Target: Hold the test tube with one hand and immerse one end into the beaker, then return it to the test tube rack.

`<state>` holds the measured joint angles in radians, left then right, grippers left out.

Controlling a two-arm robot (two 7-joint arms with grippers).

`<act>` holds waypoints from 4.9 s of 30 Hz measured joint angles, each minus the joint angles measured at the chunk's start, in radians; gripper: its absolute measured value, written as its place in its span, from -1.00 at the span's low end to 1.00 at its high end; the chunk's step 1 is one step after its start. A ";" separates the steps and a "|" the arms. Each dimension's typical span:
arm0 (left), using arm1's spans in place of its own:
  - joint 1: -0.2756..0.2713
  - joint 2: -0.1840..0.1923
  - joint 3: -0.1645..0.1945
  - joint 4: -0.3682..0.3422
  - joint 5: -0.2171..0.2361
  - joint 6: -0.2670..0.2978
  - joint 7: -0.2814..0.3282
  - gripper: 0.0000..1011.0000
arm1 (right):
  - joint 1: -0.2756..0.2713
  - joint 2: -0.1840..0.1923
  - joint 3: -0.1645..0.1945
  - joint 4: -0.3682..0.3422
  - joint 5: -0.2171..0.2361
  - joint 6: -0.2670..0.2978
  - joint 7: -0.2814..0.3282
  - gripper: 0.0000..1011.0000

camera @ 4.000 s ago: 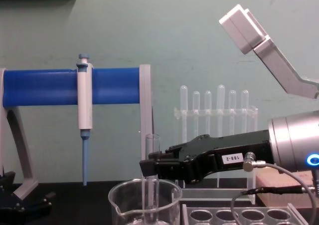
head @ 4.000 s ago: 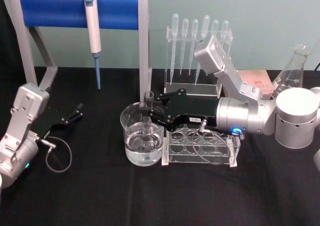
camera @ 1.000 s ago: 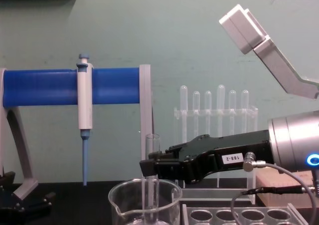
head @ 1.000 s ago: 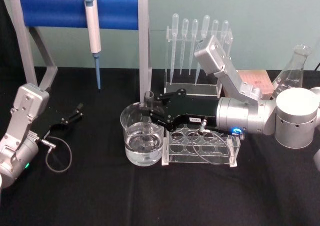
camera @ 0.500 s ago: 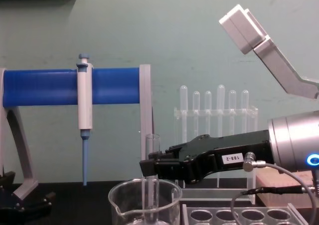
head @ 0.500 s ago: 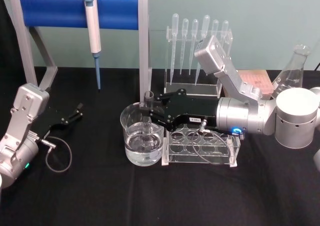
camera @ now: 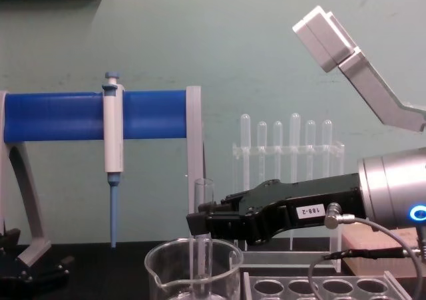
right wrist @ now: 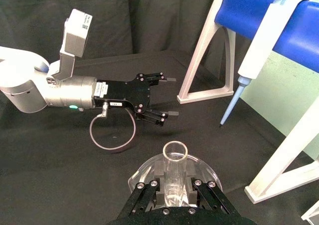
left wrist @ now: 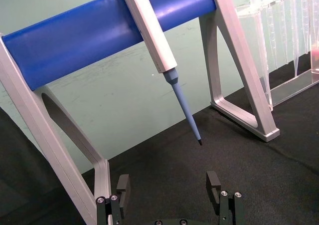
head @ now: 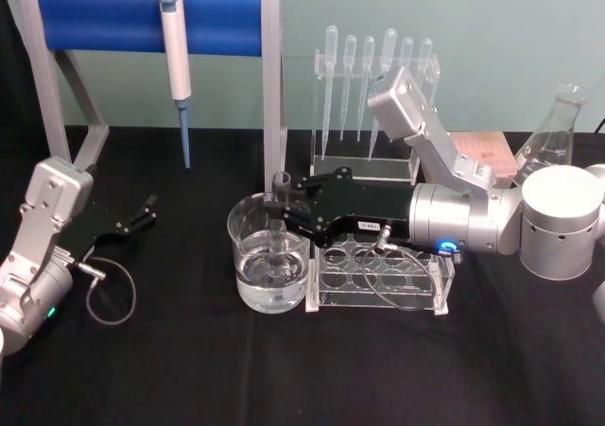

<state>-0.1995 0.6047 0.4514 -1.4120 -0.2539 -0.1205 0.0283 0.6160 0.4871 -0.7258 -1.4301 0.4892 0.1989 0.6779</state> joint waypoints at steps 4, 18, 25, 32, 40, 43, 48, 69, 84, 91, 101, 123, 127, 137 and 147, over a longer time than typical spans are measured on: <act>0.000 0.000 0.000 0.000 0.000 0.000 0.000 0.98 | 0.000 0.000 0.000 0.000 0.000 0.000 0.000 -0.53; 0.000 0.000 0.000 0.000 0.000 0.000 0.000 0.98 | 0.000 0.000 0.000 0.000 0.000 0.000 0.000 -0.53; 0.000 0.000 0.000 0.000 0.000 0.000 0.000 0.98 | 0.000 0.000 0.000 0.000 0.000 0.000 0.000 -0.53; 0.000 0.000 0.000 0.000 0.000 0.000 0.000 0.98 | 0.000 0.000 0.000 0.000 0.000 0.000 0.000 -0.53; 0.000 0.000 0.000 0.000 0.000 0.000 0.000 0.98 | 0.000 0.000 0.000 0.000 0.000 0.000 0.000 -0.53; 0.000 0.000 0.000 0.000 0.000 0.000 0.000 0.98 | 0.000 0.000 0.000 0.000 0.000 0.000 0.000 -0.53; 0.000 0.000 0.000 0.000 0.000 0.000 0.000 0.98 | 0.000 0.000 0.000 0.000 0.000 0.000 0.000 -0.53; 0.000 0.000 0.000 0.000 0.000 0.000 0.000 0.98 | 0.000 0.000 0.000 0.000 0.000 0.000 0.000 -0.53; 0.000 0.000 0.000 0.000 0.000 0.000 0.000 0.98 | 0.000 0.000 0.002 -0.006 -0.004 0.001 0.000 -0.53; 0.000 0.000 0.000 0.000 0.000 0.000 0.000 0.98 | -0.007 0.016 0.031 -0.062 -0.014 0.001 -0.018 -0.53; 0.000 0.000 0.000 0.000 0.000 0.000 0.000 0.98 | -0.016 0.056 0.065 -0.171 -0.009 0.004 -0.026 -0.53; 0.000 0.000 0.000 0.000 0.000 0.000 0.000 0.98 | -0.097 0.215 0.188 -0.429 0.109 0.089 -0.081 -0.53; 0.000 0.000 0.000 0.000 0.000 0.000 0.000 0.98 | -0.148 0.273 0.225 -0.482 0.141 0.090 -0.104 -0.53; 0.000 0.000 0.000 0.000 0.000 0.000 0.000 0.98 | -0.281 0.360 0.304 -0.513 0.187 0.026 -0.142 -0.53; 0.000 0.000 0.000 0.000 0.000 0.000 0.000 0.98 | -0.320 0.351 0.313 -0.440 0.181 -0.011 -0.140 -0.53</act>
<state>-0.1995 0.6047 0.4514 -1.4120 -0.2539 -0.1205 0.0282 0.2963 0.8380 -0.4126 -1.8697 0.6705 0.1875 0.5375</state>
